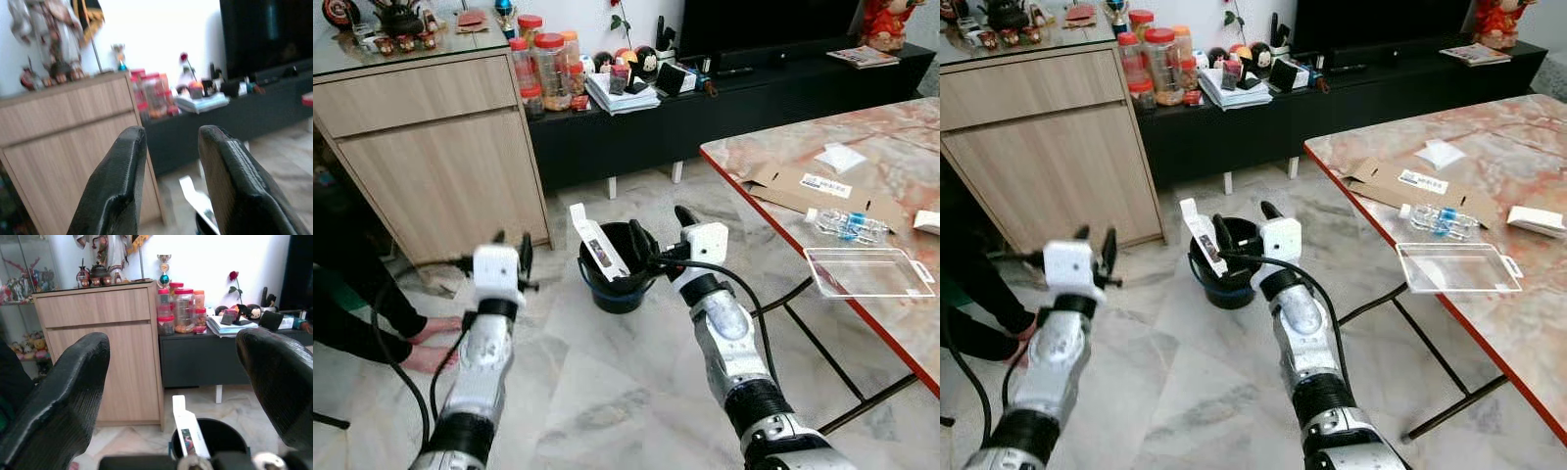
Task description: Picking trash to rubbish bin
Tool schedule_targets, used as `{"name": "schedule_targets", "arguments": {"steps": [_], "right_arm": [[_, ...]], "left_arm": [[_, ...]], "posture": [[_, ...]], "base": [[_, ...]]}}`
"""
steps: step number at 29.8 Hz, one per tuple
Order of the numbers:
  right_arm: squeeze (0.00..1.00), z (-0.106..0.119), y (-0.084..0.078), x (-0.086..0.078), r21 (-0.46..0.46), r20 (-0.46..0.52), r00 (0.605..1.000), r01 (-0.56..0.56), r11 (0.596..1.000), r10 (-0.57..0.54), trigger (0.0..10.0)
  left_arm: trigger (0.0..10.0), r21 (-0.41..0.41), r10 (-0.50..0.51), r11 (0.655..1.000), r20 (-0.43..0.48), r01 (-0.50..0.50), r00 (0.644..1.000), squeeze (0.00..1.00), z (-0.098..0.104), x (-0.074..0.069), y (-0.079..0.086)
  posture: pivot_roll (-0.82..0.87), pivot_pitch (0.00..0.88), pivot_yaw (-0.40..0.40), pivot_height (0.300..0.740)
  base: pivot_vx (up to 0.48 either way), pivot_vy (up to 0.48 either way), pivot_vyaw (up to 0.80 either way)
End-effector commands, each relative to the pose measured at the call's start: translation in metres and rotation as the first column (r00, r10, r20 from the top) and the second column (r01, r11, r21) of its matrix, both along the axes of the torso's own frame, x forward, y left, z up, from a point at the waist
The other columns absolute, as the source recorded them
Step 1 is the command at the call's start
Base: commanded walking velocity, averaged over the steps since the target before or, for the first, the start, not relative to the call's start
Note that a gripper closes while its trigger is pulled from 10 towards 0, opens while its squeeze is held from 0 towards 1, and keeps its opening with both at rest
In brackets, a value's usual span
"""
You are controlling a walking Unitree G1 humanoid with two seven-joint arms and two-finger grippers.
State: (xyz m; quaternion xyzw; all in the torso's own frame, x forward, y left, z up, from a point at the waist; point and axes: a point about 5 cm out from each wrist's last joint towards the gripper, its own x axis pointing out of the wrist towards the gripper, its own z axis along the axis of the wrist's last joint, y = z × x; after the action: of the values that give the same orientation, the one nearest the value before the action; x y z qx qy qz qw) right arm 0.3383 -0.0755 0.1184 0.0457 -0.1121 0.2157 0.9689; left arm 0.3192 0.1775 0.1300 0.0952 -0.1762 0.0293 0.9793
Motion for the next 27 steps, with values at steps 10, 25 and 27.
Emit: {"name": "schedule_targets", "arguments": {"steps": [10, 25, 27], "right_arm": [[0.0, 0.001, -0.053, 0.018, -0.053, -0.055, 0.972, 0.226, 0.973, -0.229, 10.0], [0.0, -0.017, -0.122, 0.006, -0.069, -0.106, 0.84, 0.528, 0.846, -0.533, 10.0], [0.0, -0.017, -0.119, 0.007, -0.066, -0.107, 0.843, 0.524, 0.849, -0.528, 10.0]], "left_arm": [[10.0, 0.03, 0.085, 0.996, -0.11, -0.082, 0.99, 0.0, -0.022, -0.009, 0.034], [10.0, 0.029, 0.187, 0.982, -0.135, -0.185, 0.973, 0.0, -0.023, -0.012, 0.069], [10.0, 0.025, 0.185, 0.983, -0.133, -0.183, 0.974, 0.0, -0.022, -0.01, 0.067]], "posture": [[-0.02, 0.0, -0.006, 0.74], [-0.03, 0.0, 0.001, 0.74], [-0.03, 0.0, 0.002, 0.74]], "base": [[0.0, 0.0, 0.0], [0.0, 0.0, 0.0], [0.0, 0.0, 0.0]]}}
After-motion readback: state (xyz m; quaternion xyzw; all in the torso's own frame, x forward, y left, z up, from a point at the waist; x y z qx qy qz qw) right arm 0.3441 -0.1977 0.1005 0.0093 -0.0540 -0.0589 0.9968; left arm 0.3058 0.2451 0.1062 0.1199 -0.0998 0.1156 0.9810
